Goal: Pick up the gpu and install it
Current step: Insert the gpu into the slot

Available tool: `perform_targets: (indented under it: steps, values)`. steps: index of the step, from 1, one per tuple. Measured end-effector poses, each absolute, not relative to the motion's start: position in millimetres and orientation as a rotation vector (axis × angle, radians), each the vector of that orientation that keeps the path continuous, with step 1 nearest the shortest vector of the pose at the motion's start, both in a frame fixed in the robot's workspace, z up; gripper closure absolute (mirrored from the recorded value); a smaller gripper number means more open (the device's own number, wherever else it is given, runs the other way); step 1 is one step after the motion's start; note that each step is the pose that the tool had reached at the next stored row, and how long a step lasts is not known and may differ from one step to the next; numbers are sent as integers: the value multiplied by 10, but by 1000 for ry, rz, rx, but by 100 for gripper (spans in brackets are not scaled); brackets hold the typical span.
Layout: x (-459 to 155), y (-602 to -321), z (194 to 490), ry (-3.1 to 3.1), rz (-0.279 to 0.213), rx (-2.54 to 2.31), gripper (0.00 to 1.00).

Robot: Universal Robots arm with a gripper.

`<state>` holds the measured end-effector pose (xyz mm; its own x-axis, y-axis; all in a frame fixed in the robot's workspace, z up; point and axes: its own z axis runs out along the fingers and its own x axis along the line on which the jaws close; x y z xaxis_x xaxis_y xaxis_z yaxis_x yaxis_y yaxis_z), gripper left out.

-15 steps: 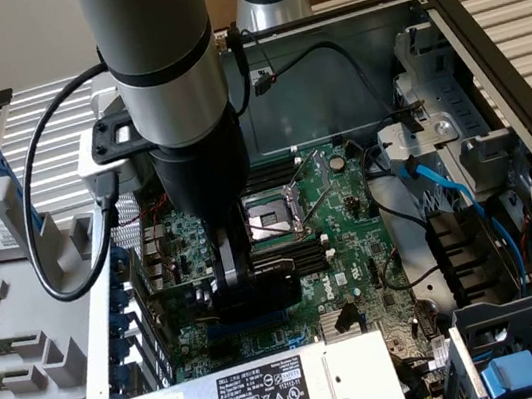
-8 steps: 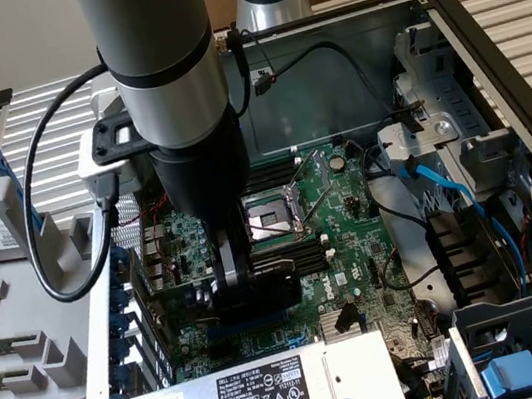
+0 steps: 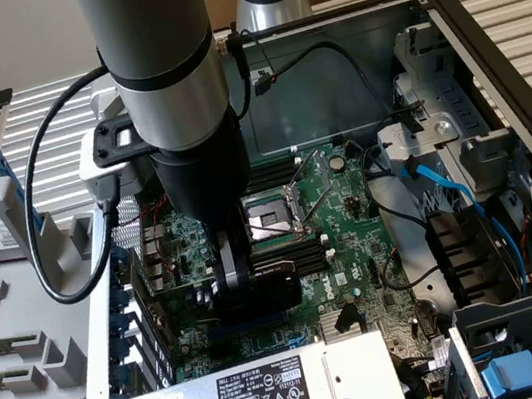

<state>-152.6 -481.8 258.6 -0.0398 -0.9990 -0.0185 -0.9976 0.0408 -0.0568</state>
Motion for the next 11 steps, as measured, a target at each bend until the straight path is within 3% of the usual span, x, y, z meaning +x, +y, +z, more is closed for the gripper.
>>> perform_targets:
  steps: [11]
  values:
    - [-1526, -4819, 2585, 2227, -44, -2139, 74]
